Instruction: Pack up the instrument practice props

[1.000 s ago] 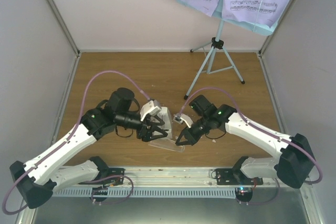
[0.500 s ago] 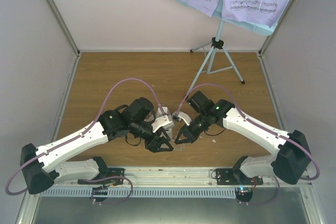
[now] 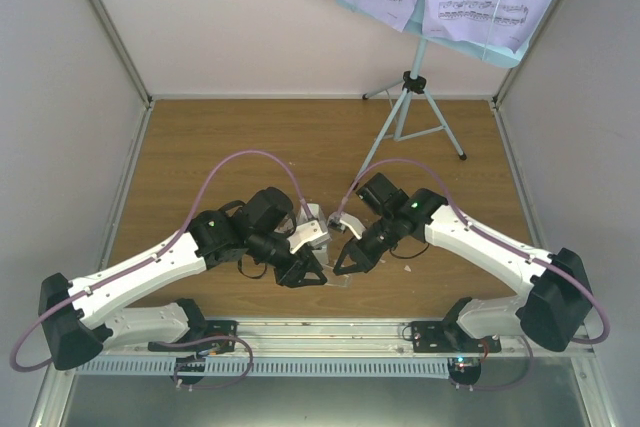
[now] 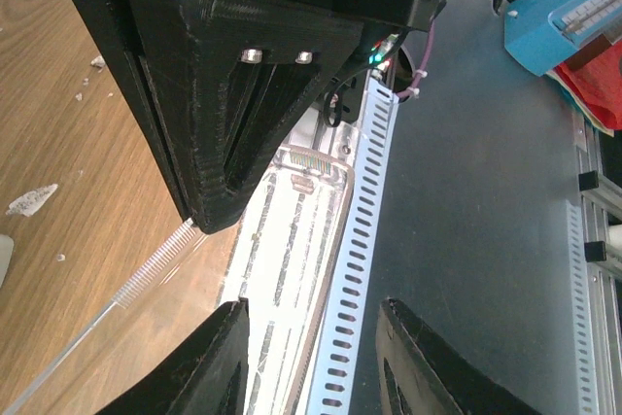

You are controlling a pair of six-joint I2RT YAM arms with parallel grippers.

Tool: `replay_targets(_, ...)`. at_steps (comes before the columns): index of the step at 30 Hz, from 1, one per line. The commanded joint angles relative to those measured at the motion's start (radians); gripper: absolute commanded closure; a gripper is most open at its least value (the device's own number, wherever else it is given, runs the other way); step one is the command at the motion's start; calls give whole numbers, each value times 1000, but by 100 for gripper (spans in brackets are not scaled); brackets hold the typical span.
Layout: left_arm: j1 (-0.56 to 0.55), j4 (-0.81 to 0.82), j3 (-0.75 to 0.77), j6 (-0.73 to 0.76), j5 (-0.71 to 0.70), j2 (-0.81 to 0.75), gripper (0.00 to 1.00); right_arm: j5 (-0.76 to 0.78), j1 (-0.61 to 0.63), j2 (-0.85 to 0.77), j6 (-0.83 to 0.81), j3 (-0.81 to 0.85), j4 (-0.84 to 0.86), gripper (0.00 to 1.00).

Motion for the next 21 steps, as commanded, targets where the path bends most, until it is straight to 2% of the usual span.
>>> replay_targets(1,-8,-11,4,2,-14,-3,61,-9,9,-1,-14,39,-28,100)
replay_targets(6,-8,-27,8,6,-25,-3,58,-9,9,-7,-12,50,-34,99)
replay_targets(15,-8,-29,11,11,-18,-12,74,-8,9,-7,-15,47,-37,100)
replay_targets(21,-8,-25,3,25,30,-15,73,6,9,-2,-15,45,-39,100)
